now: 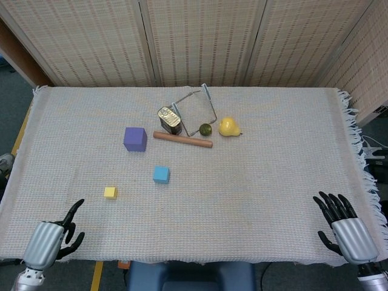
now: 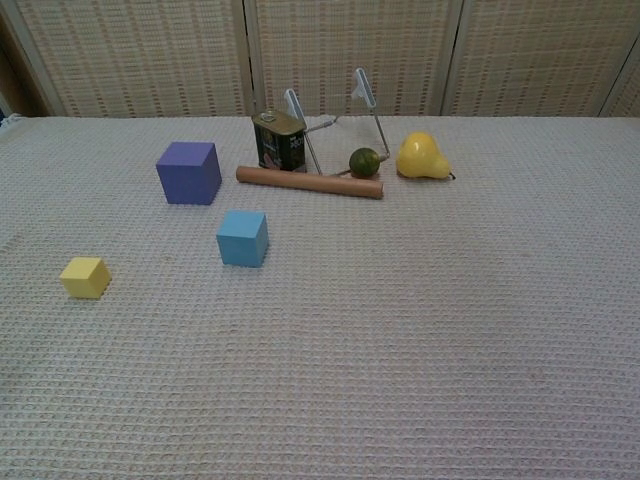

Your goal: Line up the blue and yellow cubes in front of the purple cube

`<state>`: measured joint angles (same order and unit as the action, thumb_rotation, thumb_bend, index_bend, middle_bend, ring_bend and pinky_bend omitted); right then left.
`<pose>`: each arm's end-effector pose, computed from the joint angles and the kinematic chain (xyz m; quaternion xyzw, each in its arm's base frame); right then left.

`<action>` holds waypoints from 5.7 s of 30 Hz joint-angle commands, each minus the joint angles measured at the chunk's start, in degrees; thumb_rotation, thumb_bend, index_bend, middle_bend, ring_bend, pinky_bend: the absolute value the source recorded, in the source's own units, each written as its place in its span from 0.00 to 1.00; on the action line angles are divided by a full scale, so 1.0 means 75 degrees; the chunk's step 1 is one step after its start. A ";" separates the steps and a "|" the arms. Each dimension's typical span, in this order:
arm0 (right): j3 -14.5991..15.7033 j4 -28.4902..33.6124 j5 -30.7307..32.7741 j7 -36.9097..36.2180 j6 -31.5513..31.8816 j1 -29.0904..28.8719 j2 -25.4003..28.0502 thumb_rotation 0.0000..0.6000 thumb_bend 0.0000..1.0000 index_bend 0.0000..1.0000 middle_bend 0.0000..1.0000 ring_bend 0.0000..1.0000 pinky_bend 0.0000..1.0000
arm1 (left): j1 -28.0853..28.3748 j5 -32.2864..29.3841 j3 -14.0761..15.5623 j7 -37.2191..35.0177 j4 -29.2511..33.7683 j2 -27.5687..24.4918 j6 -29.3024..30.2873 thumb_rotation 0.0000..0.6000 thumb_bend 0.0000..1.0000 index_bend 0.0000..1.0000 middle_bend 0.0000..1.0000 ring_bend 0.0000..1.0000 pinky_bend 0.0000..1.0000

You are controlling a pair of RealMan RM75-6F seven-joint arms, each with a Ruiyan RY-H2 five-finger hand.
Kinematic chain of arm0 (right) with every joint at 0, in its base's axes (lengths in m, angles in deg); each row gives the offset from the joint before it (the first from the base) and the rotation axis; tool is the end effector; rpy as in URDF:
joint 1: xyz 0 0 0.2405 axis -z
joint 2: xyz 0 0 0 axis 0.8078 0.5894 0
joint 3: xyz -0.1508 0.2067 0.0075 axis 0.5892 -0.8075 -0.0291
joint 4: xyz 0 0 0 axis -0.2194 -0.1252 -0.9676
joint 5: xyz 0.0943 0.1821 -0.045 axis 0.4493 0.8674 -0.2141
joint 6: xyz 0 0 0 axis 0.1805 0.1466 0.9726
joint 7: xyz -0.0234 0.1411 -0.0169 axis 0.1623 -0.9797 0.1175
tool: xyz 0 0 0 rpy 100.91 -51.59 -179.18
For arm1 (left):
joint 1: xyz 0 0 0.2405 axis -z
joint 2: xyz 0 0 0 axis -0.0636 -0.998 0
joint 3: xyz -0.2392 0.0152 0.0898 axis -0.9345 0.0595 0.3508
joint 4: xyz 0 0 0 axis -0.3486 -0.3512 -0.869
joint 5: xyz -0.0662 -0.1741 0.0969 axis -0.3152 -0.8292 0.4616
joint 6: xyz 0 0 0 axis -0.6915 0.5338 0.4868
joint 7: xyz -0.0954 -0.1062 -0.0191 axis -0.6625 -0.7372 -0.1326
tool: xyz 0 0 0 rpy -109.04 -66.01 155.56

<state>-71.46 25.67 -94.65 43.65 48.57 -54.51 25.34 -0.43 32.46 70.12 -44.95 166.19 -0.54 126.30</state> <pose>-0.3148 -0.1301 0.1422 0.6781 -0.3688 0.3339 0.5410 -0.2479 0.1477 0.1062 -0.6542 -0.3776 -0.4411 0.4846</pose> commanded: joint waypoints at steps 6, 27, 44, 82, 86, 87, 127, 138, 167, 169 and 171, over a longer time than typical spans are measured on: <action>-0.0123 -0.0041 0.0260 -0.0013 -0.0177 -0.0099 -0.0022 1.00 0.10 0.00 0.00 0.00 0.00 | 0.1125 -0.1985 -0.0887 0.1774 0.1494 0.0062 -0.1990 1.00 0.39 0.16 1.00 1.00 1.00; -0.0424 -0.0253 0.0907 -0.0553 -0.0434 -0.0306 0.0062 1.00 0.10 0.00 0.00 0.00 0.00 | 0.4291 -0.6369 -0.2459 0.4653 -0.0057 0.2577 -0.3433 1.00 0.37 0.11 1.00 1.00 1.00; -0.0459 -0.0210 0.1185 -0.0604 -0.0656 -0.0374 0.0141 1.00 0.10 0.00 0.00 0.00 0.00 | 0.5735 -0.7845 -0.2355 0.5398 -0.1782 0.3719 -0.3434 1.00 0.36 0.18 1.00 1.00 1.00; -0.0372 0.0010 0.1373 -0.0400 -0.0917 -0.0416 0.0235 1.00 0.10 0.00 0.00 0.00 0.00 | 0.5654 -0.7143 -0.2038 0.4296 -0.3425 0.3647 -0.3114 1.00 0.36 0.47 1.00 1.00 1.00; -0.0346 0.0075 0.1362 -0.0332 -0.0958 -0.0428 0.0225 1.00 0.10 0.00 0.00 0.00 0.00 | 0.5653 -0.7133 -0.2052 0.4008 -0.3963 0.3676 -0.3388 1.00 0.36 0.47 1.00 1.00 1.00; -0.0348 0.0081 0.1365 -0.0304 -0.0951 -0.0426 0.0217 1.00 0.10 0.00 0.00 0.00 0.00 | 0.5649 -0.7113 -0.2064 0.3891 -0.4095 0.3702 -0.3456 1.00 0.36 0.47 1.00 1.00 1.00; -0.0362 0.0202 0.1641 -0.0037 -0.1124 -0.0441 0.0212 1.00 0.10 0.00 0.00 0.00 0.00 | 0.5612 -0.6410 -0.2104 0.3548 -0.4735 0.4072 -0.3439 1.00 0.36 0.25 1.00 1.00 1.00; -0.0319 0.0231 0.1550 -0.0052 -0.1095 -0.0430 0.0235 1.00 0.10 0.00 0.00 0.00 0.00 | 0.4851 -0.5682 -0.1401 0.3284 -0.2670 0.3135 -0.2889 1.00 0.72 0.31 1.00 1.00 1.00; -0.0324 0.0266 0.1640 -0.0003 -0.1163 -0.0442 0.0250 1.00 0.10 0.00 0.00 0.00 0.00 | 0.5321 -0.7530 -0.1269 0.4625 -0.2907 0.3018 -0.4049 1.00 0.91 0.11 1.00 1.00 1.00; -0.0328 0.0268 0.1643 -0.0004 -0.1152 -0.0437 0.0251 1.00 0.10 0.00 0.00 0.00 0.00 | 0.5376 -0.7616 -0.1299 0.4653 -0.2946 0.3012 -0.4079 1.00 0.90 0.11 1.00 1.00 1.00; -0.0329 0.0274 0.1649 -0.0005 -0.1152 -0.0436 0.0255 1.00 0.10 0.00 0.00 0.00 0.00 | 0.5426 -0.7695 -0.1318 0.4694 -0.2992 0.3011 -0.4090 1.00 0.90 0.11 1.00 1.00 1.00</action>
<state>-73.93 27.72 -82.29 43.61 39.93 -57.78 27.25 40.13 -25.11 60.32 -9.88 143.88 22.05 95.69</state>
